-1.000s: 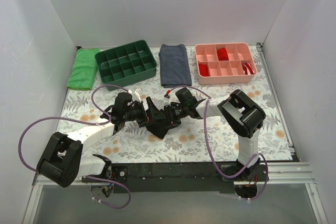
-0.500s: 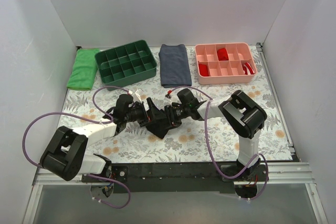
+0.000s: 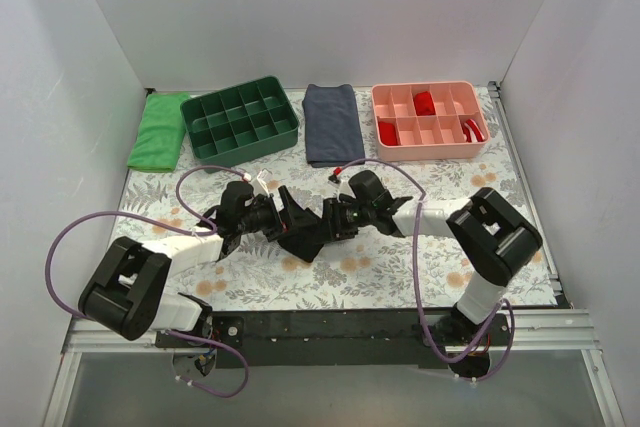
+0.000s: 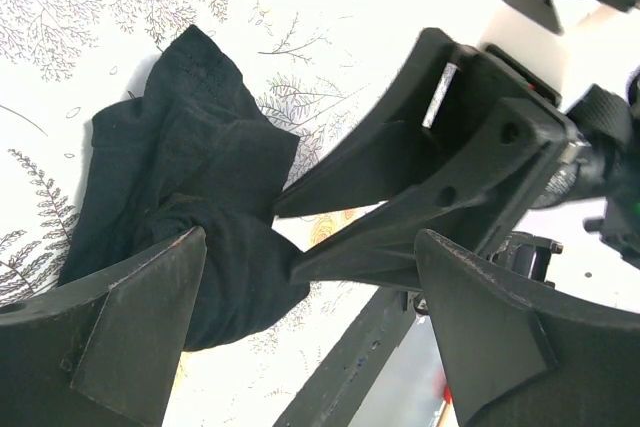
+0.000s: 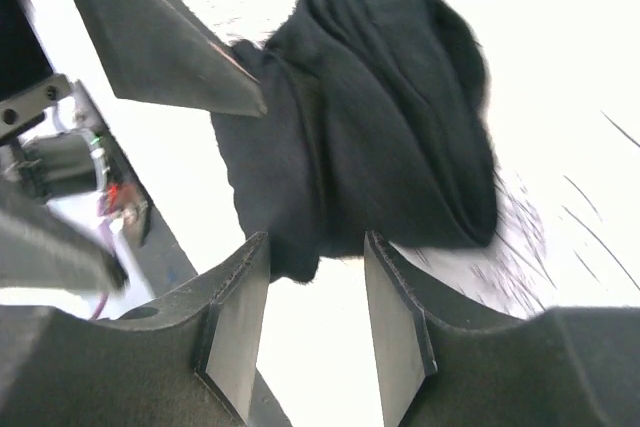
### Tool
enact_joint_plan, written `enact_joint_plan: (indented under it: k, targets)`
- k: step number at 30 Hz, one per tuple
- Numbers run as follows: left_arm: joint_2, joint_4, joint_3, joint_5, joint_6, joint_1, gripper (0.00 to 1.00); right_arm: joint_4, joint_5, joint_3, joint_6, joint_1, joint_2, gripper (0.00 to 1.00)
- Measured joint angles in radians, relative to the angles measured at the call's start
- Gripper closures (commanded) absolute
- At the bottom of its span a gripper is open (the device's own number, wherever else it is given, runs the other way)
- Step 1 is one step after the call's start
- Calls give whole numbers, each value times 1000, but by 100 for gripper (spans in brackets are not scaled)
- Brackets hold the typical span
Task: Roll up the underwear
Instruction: Roll the underwear to the center of the board.
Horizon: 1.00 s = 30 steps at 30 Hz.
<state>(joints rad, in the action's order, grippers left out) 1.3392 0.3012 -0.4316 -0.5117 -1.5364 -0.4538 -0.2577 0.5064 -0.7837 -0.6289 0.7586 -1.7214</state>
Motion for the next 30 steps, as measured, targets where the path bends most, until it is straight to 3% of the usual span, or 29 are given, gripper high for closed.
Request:
enact_joint_plan:
  k: [6,13,22,30]
  targets:
    - [12,8,-3,0,-2,0,14,64,-229,112,13,45,216,49]
    - [34,-12,-27,0,-6,0,13,158,-498,116,164,208,460,49]
    - [45,-70,-60,8,-16,0,12,322,-739,-63,436,460,324,47]
    - [72,-124,-100,17,-30,0,11,391,-931,-161,613,580,159,46]
